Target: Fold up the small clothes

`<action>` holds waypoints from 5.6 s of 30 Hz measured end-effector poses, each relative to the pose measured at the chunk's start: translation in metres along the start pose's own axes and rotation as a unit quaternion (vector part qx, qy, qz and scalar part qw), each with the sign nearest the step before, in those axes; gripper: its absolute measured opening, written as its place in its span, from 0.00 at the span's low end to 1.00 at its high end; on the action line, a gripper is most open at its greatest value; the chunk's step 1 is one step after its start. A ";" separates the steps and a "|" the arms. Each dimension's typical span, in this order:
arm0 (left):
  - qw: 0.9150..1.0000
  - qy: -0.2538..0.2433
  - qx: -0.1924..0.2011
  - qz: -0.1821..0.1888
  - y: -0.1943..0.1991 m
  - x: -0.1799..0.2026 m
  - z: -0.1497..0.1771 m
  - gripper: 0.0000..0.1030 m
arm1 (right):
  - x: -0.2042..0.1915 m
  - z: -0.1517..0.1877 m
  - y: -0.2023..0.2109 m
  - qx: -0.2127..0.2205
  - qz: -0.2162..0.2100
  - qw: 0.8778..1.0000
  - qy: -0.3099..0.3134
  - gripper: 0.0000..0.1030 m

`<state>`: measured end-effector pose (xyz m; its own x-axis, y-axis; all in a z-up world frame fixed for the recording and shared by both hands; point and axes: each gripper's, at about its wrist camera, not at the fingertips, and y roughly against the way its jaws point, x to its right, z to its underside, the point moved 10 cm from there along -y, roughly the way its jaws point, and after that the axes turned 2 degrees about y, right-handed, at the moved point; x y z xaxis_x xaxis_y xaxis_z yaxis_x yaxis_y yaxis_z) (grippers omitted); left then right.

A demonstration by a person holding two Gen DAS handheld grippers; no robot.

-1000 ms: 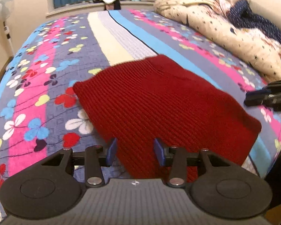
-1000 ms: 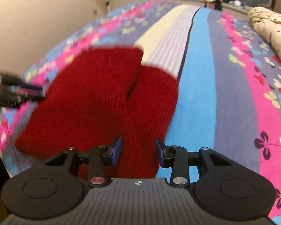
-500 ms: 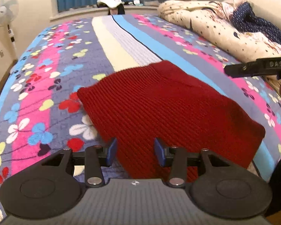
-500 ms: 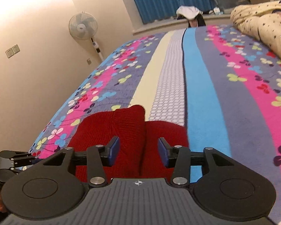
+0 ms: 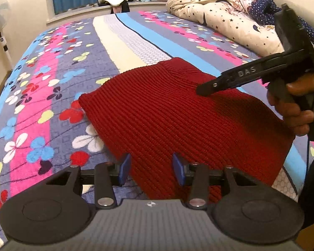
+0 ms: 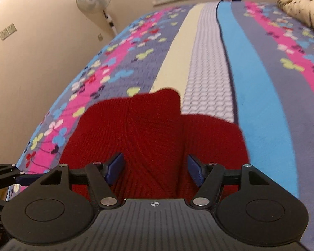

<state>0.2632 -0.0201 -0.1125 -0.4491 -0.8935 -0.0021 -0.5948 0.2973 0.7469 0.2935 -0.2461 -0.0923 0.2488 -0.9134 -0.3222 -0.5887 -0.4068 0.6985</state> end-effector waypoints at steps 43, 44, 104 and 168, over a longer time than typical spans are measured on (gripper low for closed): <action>0.983 0.181 -0.025 0.015 -0.001 -0.043 0.001 0.84 | 0.043 0.023 0.026 -0.025 0.017 0.998 -0.062 0.86; 0.980 0.195 -0.038 0.026 -0.006 -0.044 0.003 0.84 | 0.046 0.025 0.023 -0.035 0.011 0.997 -0.074 0.86; 0.956 0.280 0.019 -0.081 -0.015 -0.139 -0.052 0.60 | 0.011 -0.014 -0.024 0.003 -0.082 0.992 -0.093 0.21; 0.963 0.182 0.046 -0.193 0.118 -0.002 0.056 1.00 | -0.113 0.084 0.118 0.126 0.082 0.984 0.094 0.89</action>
<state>0.1567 0.0355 -0.0617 0.0695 -0.9973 -0.0219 -0.7353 -0.0660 0.6745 0.1314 -0.1898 -0.0268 0.2581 -0.9630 -0.0771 -0.7988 -0.2576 0.5437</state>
